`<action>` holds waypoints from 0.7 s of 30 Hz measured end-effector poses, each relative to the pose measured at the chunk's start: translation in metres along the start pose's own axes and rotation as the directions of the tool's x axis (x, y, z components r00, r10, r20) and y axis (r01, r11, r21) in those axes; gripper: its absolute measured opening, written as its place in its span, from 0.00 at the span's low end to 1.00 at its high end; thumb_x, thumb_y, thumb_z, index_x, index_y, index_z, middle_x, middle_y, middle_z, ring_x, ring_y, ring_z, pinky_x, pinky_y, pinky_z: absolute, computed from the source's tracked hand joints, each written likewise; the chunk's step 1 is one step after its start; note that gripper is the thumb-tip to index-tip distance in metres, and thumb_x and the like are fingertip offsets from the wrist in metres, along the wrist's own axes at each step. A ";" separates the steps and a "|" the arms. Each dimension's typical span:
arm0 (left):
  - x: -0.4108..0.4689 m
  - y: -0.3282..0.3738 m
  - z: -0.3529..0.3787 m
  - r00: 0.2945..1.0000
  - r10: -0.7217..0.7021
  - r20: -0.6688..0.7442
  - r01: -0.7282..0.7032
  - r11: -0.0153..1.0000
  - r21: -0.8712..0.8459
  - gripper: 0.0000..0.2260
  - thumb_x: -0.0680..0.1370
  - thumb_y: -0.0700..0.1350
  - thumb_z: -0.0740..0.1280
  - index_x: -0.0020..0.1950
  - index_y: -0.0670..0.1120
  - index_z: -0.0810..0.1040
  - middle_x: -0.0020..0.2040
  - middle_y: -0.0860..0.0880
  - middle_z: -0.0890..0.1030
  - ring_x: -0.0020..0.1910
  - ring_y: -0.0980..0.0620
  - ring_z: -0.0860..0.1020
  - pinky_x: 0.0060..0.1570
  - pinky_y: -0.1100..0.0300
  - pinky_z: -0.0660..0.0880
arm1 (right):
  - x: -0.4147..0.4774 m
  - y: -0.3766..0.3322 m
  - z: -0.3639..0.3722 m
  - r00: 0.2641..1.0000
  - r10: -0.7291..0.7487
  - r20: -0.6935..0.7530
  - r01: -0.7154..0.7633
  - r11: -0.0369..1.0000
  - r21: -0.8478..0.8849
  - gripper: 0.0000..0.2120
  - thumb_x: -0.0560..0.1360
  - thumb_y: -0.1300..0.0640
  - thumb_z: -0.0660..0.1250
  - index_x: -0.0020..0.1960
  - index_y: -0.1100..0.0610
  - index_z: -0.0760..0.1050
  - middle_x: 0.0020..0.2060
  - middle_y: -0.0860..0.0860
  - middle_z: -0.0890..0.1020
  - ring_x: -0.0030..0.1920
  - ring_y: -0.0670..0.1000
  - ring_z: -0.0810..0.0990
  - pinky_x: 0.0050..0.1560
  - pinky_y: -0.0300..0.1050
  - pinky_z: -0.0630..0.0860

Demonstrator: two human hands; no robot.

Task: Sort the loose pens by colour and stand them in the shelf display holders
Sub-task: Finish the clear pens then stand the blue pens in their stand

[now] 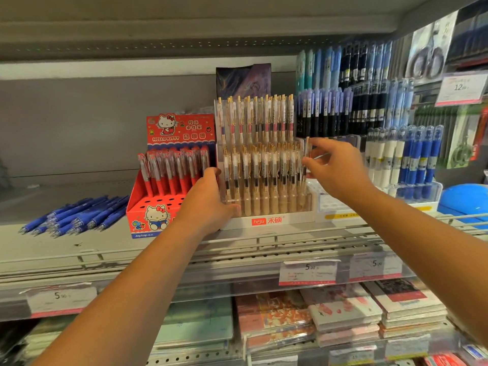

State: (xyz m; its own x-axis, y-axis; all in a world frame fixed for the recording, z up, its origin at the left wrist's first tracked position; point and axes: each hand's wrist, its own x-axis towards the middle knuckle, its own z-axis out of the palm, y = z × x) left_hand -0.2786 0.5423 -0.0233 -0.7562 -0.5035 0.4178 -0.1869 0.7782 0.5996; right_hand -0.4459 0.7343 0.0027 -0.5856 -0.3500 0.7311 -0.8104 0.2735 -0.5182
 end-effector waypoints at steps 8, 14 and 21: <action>0.001 -0.001 0.000 1.000 0.000 0.003 0.000 1.000 0.001 0.39 0.71 0.45 0.78 0.76 0.47 0.60 0.71 0.48 0.72 0.69 0.46 0.71 0.58 0.59 0.66 | -0.018 -0.010 -0.002 0.973 -0.230 0.027 0.230 0.973 0.000 0.15 0.74 0.61 0.73 0.58 0.53 0.76 0.44 0.41 0.79 0.46 0.39 0.79 0.48 0.27 0.74; 0.000 -0.003 -0.001 1.000 0.010 -0.002 -0.010 1.000 -0.007 0.38 0.72 0.44 0.77 0.76 0.47 0.60 0.69 0.48 0.73 0.66 0.48 0.71 0.55 0.61 0.66 | -0.021 -0.011 -0.004 0.952 -0.307 -0.020 0.306 0.952 -0.026 0.15 0.74 0.64 0.73 0.58 0.57 0.77 0.44 0.45 0.79 0.43 0.44 0.78 0.48 0.33 0.76; 0.001 -0.003 -0.001 1.000 0.019 0.013 -0.019 0.999 -0.028 0.38 0.72 0.44 0.78 0.76 0.47 0.60 0.67 0.50 0.74 0.58 0.53 0.70 0.54 0.61 0.66 | -0.004 -0.010 0.003 0.982 -0.186 -0.017 0.178 0.961 -0.210 0.14 0.77 0.58 0.69 0.63 0.57 0.79 0.45 0.49 0.79 0.44 0.50 0.81 0.50 0.41 0.73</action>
State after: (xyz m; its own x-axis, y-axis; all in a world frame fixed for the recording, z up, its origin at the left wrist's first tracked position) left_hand -0.2776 0.5392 -0.0239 -0.7678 -0.4835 0.4203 -0.1550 0.7768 0.6104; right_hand -0.4352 0.7302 0.0035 -0.4245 -0.3798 0.8219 -0.8795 0.3887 -0.2746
